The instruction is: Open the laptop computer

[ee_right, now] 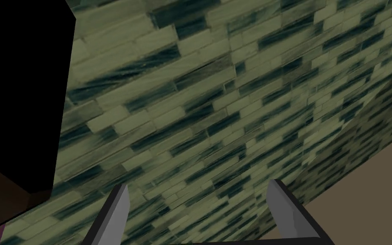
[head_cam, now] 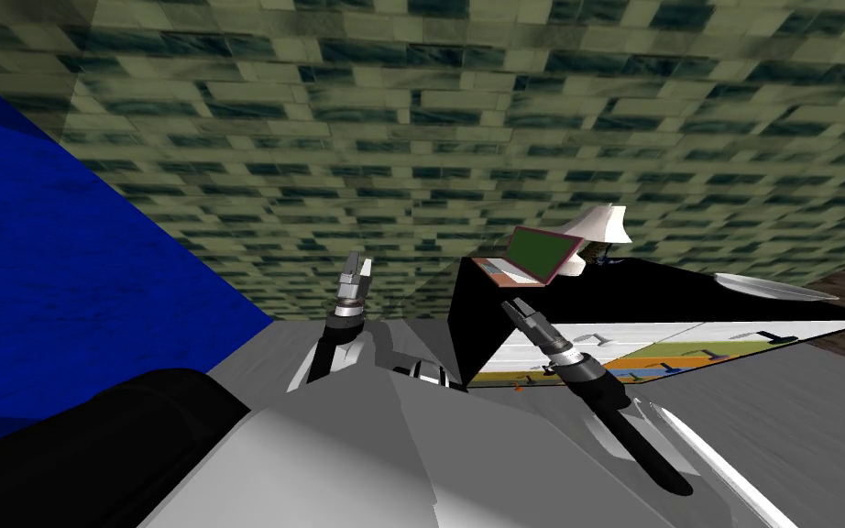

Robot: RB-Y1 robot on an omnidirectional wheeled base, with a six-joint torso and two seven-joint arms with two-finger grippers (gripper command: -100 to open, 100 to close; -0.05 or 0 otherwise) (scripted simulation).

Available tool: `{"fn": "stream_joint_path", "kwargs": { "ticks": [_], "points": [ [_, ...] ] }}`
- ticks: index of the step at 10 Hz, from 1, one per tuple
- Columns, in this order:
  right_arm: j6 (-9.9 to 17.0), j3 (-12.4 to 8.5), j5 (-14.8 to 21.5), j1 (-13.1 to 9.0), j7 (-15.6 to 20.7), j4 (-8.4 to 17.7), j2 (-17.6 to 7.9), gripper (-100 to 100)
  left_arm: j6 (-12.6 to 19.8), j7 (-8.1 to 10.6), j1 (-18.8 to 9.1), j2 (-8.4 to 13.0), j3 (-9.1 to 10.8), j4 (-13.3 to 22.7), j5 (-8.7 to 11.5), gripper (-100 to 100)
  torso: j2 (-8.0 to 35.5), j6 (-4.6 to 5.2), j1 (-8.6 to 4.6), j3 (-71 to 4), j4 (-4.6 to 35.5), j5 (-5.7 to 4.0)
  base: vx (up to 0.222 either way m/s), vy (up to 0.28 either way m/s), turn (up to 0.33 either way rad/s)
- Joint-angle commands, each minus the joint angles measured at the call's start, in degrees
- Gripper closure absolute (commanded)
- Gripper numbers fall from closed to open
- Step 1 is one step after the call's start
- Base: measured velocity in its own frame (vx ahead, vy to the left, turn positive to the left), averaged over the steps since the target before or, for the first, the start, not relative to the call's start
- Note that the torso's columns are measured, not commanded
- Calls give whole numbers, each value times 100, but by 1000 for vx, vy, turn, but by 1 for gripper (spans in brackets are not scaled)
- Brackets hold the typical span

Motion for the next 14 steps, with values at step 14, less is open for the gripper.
{"fn": "stream_joint_path", "kwargs": {
  "ticks": [14],
  "points": [
    [305, -1671, 1787, 62, 517, 1474, -2380, -100, 0, 0, 0, 1, 1, 0, 0, 0, 2, -1, 6, 2, 1, 2, 59, 32, 16]
  ]
}}
